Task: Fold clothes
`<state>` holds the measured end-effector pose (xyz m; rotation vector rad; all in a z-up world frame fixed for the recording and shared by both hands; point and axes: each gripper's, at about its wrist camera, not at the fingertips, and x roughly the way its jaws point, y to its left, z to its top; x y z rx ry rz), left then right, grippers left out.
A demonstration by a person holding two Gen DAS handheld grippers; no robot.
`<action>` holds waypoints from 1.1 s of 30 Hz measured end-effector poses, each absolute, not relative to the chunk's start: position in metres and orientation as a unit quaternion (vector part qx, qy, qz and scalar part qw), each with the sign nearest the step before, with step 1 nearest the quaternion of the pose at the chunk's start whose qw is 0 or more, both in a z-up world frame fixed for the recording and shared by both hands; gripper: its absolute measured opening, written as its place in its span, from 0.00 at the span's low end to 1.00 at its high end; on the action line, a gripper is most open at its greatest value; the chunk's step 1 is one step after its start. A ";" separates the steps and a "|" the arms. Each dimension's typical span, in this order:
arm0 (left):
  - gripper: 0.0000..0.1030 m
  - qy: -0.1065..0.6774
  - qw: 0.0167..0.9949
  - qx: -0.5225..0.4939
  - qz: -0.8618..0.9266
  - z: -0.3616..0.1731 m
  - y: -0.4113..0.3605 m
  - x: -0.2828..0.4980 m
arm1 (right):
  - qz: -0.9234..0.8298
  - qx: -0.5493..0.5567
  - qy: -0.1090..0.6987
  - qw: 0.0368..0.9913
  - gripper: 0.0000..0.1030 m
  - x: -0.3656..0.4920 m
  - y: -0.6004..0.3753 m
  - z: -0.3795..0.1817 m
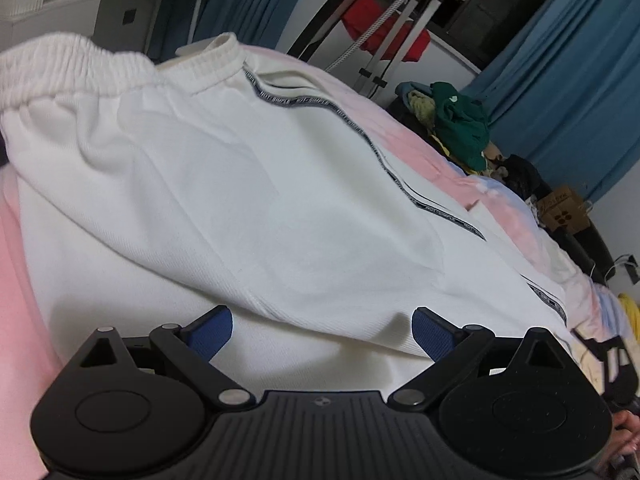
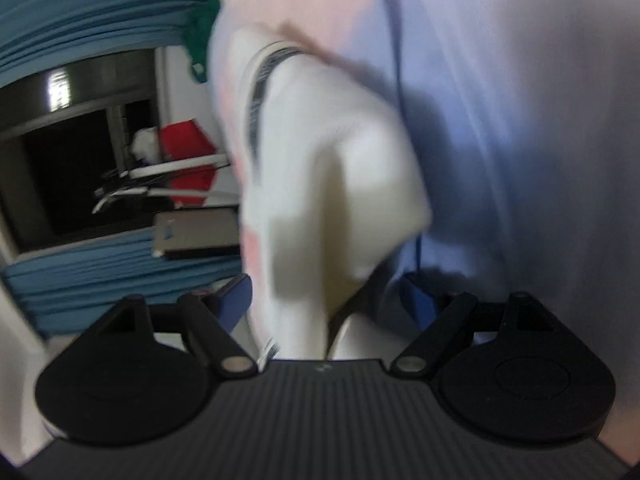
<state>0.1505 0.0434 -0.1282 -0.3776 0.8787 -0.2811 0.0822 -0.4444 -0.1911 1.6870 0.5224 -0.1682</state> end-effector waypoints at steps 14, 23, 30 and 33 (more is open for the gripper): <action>0.95 0.381 0.896 -0.164 -0.160 -0.120 0.031 0.139 | -0.090 0.420 0.193 0.882 0.18 0.156 -0.410 -0.111; 0.95 0.322 0.910 -0.212 -0.150 -0.093 0.057 0.126 | 0.092 0.163 0.183 0.965 0.18 0.178 -0.286 -0.067; 0.95 0.303 0.919 -0.212 -0.135 -0.087 0.067 0.121 | 0.147 0.115 0.282 0.941 0.20 0.195 -0.228 -0.094; 0.95 0.312 0.917 -0.215 -0.129 -0.091 0.066 0.124 | 0.140 0.101 0.295 0.940 0.23 0.192 -0.223 -0.089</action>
